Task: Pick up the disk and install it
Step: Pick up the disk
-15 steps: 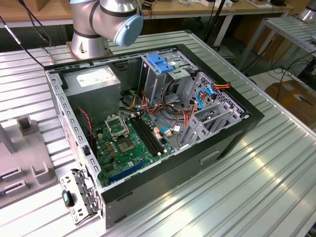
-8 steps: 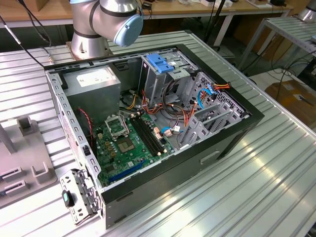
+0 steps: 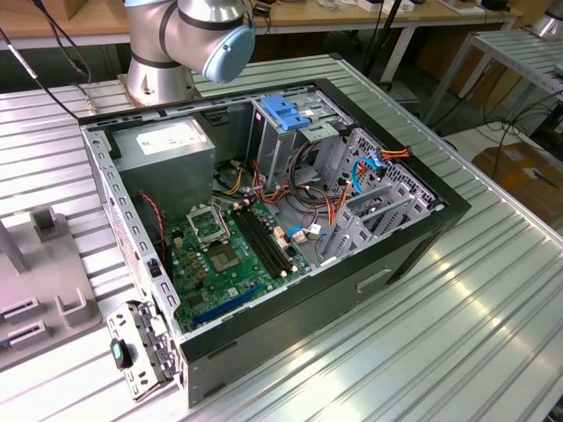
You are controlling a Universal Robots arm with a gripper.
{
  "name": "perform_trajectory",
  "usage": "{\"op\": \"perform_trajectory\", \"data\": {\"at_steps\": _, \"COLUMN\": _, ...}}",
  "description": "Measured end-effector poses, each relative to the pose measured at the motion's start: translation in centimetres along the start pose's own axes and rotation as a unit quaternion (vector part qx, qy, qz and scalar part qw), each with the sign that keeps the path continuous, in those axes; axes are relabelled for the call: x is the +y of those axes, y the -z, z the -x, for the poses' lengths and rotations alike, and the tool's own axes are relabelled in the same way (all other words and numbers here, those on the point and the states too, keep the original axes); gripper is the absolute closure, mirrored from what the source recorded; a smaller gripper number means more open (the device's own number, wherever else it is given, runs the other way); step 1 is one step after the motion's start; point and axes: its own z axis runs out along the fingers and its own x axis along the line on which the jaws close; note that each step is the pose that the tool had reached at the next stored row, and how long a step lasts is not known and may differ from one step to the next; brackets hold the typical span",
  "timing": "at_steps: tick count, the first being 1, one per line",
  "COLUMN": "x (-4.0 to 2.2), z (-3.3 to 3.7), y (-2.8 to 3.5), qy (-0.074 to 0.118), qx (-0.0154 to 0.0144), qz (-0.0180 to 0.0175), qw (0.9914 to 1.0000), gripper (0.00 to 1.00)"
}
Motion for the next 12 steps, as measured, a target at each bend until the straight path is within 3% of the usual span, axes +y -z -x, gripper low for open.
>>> {"op": "perform_trajectory", "data": {"at_steps": 12, "x": 0.0, "z": 0.0, "y": 0.0, "qy": 0.036, "qx": 0.0011, "qz": -0.0016, "qw": 0.99936, "gripper": 0.89}}
